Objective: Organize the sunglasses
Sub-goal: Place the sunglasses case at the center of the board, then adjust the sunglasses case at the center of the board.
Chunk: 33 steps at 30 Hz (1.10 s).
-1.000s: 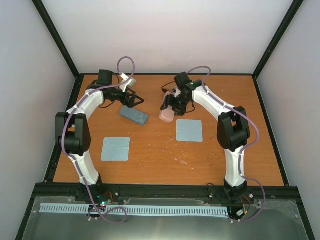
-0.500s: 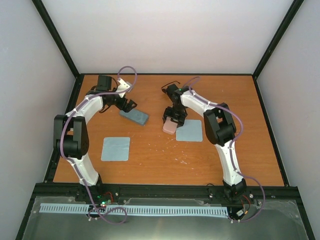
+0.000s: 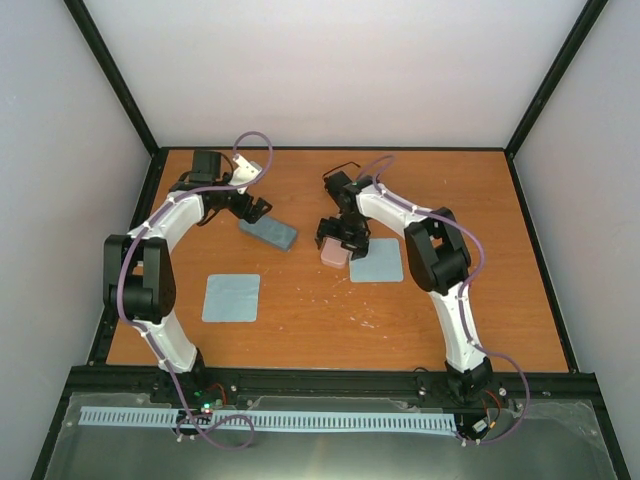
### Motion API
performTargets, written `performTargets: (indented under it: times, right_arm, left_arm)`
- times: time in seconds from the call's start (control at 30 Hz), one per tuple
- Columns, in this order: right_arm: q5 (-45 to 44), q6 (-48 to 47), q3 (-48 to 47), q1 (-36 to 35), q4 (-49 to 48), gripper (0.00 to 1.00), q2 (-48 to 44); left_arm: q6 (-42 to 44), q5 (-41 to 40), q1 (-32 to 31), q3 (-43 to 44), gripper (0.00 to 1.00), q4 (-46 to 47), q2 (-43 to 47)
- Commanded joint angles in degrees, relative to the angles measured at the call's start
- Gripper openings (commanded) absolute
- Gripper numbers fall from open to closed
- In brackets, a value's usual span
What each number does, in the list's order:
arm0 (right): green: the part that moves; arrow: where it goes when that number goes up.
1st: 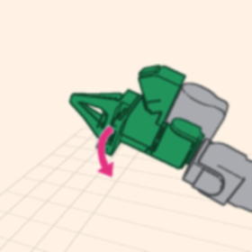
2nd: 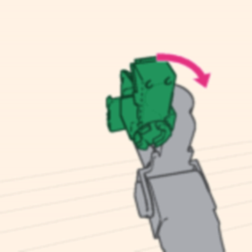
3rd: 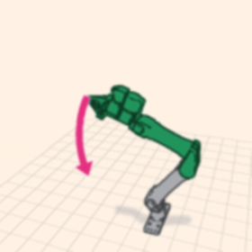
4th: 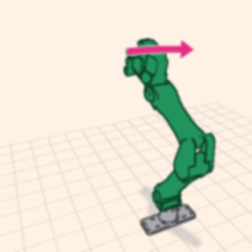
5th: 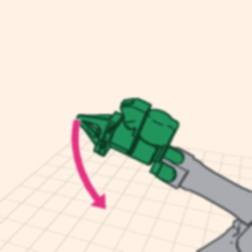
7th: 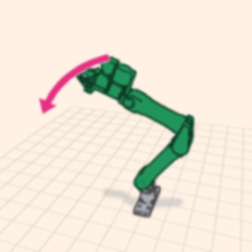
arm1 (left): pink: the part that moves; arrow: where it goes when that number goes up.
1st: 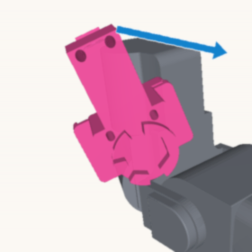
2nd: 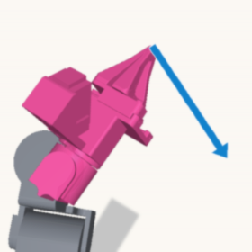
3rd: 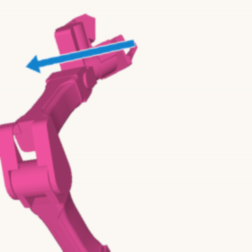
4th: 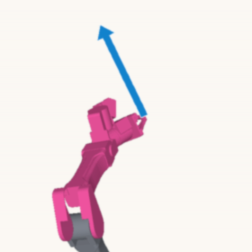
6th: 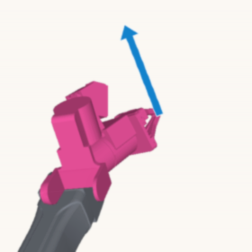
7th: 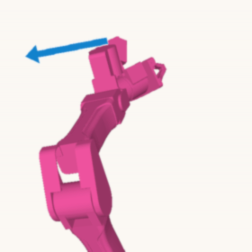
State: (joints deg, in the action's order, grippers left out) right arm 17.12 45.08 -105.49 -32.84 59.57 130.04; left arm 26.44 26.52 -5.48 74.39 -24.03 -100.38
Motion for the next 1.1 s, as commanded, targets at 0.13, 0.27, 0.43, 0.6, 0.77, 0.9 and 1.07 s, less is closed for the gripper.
performTargets:
  times: [0.13,0.27,0.43,0.6,0.77,0.9,1.07]
  right_arm:
    - [-4.15,-0.54,8.15,-0.13,-0.69,0.94,-12.89]
    - [-3.42,-1.17,10.58,0.01,-1.23,0.39,-13.20]
    - [-8.14,-2.82,10.53,0.10,0.36,0.03,-11.90]
    - [-10.07,-3.96,10.56,0.32,0.82,0.03,-9.92]
    - [-10.59,-4.07,10.90,0.32,-0.11,0.03,-8.49]
    - [-9.58,-4.79,9.10,0.28,-0.66,0.03,-6.16]
    - [-7.77,-5.93,5.00,-0.66,-0.38,0.03,-3.15]
  left_arm:
    - [0.86,-0.35,-0.11,-1.37,0.99,1.34,2.93]
    - [0.34,-0.10,-0.06,-1.49,1.00,0.93,2.86]
    - [0.49,-0.60,-0.06,-1.34,0.99,0.84,3.06]
    - [0.96,-0.98,-0.06,-1.13,0.99,0.48,2.92]
    - [0.80,-0.88,-0.15,-1.19,1.00,0.21,2.90]
    - [1.15,-0.03,-0.60,-0.80,0.99,-0.59,2.33]
    - [3.53,-1.07,-5.60,-0.59,0.99,-2.70,1.35]
